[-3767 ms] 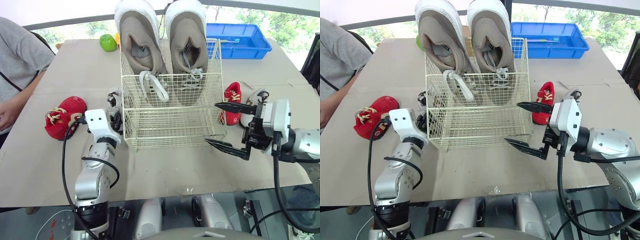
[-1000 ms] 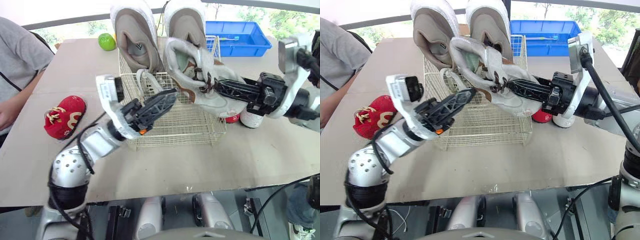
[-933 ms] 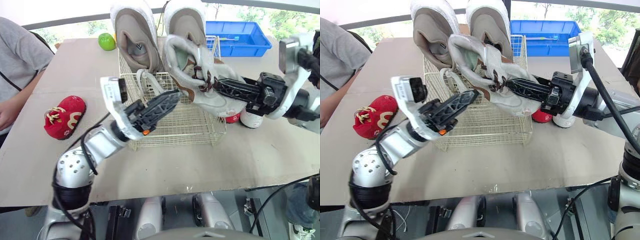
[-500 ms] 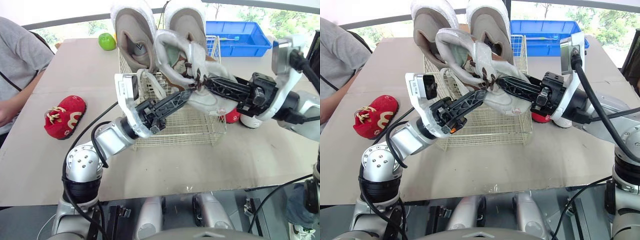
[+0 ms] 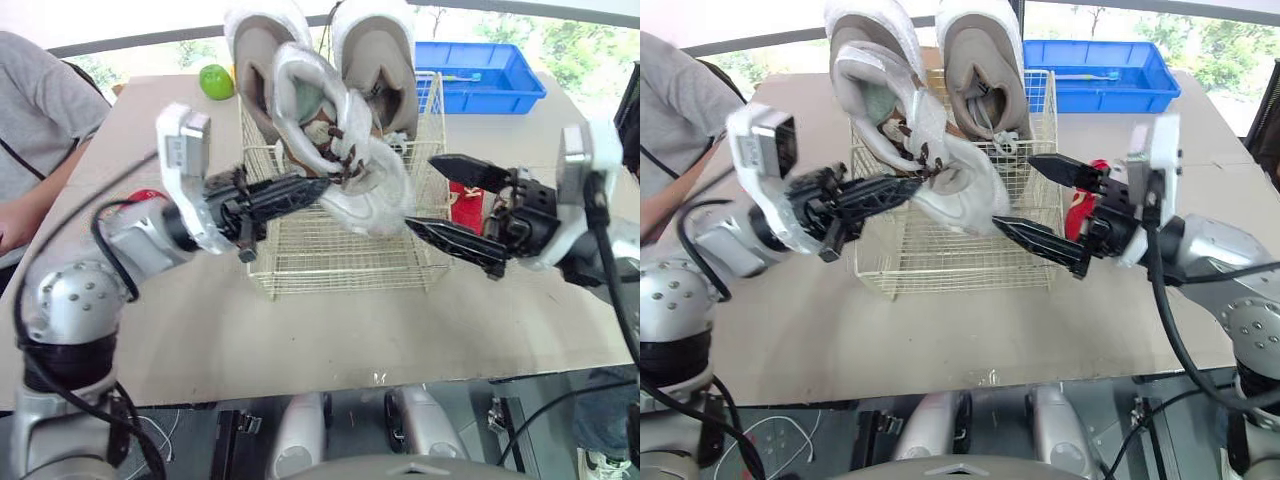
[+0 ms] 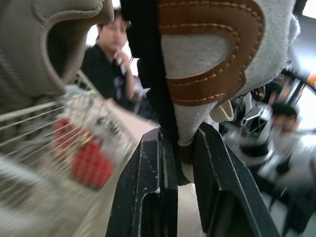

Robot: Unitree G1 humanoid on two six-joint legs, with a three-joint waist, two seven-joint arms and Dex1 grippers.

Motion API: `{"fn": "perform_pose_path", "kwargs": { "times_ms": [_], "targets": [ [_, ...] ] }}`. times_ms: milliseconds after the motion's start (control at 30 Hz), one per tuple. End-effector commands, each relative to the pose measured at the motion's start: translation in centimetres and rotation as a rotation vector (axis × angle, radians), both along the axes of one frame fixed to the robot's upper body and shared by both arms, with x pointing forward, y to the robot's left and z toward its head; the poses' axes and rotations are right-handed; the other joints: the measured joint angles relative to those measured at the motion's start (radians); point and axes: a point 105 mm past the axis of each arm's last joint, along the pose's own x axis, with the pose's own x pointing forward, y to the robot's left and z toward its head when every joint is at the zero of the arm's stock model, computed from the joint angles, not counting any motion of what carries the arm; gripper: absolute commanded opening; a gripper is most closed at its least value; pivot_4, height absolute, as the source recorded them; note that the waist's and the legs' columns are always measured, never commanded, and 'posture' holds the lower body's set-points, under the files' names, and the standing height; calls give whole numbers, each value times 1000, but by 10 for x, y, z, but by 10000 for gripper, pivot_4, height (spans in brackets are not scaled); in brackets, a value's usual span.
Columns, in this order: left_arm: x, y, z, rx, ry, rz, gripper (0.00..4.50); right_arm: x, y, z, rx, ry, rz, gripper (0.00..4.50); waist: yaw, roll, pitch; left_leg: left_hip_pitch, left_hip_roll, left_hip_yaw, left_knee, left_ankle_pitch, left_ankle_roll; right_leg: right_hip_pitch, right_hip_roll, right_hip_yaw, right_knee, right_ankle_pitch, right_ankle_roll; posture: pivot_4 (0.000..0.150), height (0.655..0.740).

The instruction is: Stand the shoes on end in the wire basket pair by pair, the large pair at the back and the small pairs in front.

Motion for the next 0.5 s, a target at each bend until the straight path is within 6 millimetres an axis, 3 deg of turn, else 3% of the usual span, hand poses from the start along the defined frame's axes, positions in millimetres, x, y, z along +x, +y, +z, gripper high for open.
{"fn": "perform_pose_path", "kwargs": {
  "times_ms": [33,333,500],
  "targets": [
    [-1,18,18,110,-203,39,2314,-9,-7,5,-16,-74,-14,44214,2,0,0,0,0,0,0,0,0,0,0,0,0,0,0,1500,7400],
    [29,46,23,217,-319,201,2314,-19,-6,-8,-66,-120,12,44214,2,0,0,0,0,0,0,0,0,0,0,0,0,0,0,1500,7400],
    [38,53,2,297,-294,197,2314,-19,-7,-12,-76,-118,8,44214,2,0,0,0,1,0,0,0,0,0,0,0,0,0,0,1500,7400]
  ]
}}
